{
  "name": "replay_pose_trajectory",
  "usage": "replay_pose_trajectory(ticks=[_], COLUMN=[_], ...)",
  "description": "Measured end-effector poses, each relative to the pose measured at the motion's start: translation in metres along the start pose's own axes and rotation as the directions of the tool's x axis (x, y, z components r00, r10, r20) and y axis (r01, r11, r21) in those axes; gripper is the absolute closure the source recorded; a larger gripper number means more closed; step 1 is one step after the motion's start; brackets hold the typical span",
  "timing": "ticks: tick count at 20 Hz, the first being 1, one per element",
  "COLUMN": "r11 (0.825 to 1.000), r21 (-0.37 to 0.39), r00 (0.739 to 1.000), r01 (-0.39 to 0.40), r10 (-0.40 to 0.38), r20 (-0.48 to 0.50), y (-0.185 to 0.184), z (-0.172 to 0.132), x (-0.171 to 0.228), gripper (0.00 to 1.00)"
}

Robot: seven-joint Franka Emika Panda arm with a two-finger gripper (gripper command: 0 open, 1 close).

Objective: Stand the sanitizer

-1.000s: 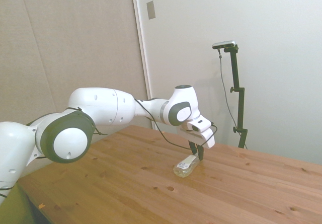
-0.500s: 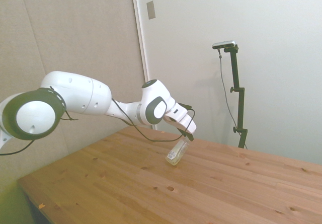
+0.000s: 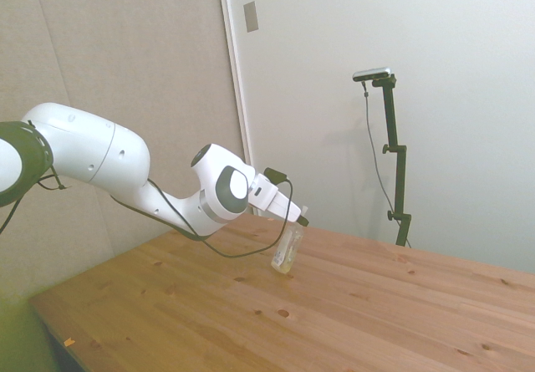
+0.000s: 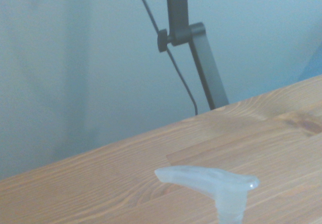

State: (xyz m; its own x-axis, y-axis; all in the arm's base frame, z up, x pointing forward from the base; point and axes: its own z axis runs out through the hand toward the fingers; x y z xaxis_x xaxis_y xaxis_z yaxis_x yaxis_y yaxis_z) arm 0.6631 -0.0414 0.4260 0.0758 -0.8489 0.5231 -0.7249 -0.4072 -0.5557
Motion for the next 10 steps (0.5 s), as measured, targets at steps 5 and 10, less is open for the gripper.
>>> replay_pose_trajectory(ticks=[5,10], r11=[0.998,0.996], r21=[0.061,0.084], r00=[0.995,0.985], r01=[-0.016,-0.024], r10=[0.022,0.038], r20=[-0.1,-0.169], y=[0.002,0.009], z=[-0.017,-0.021], x=[-0.011,-0.033], gripper=[1.0,1.0])
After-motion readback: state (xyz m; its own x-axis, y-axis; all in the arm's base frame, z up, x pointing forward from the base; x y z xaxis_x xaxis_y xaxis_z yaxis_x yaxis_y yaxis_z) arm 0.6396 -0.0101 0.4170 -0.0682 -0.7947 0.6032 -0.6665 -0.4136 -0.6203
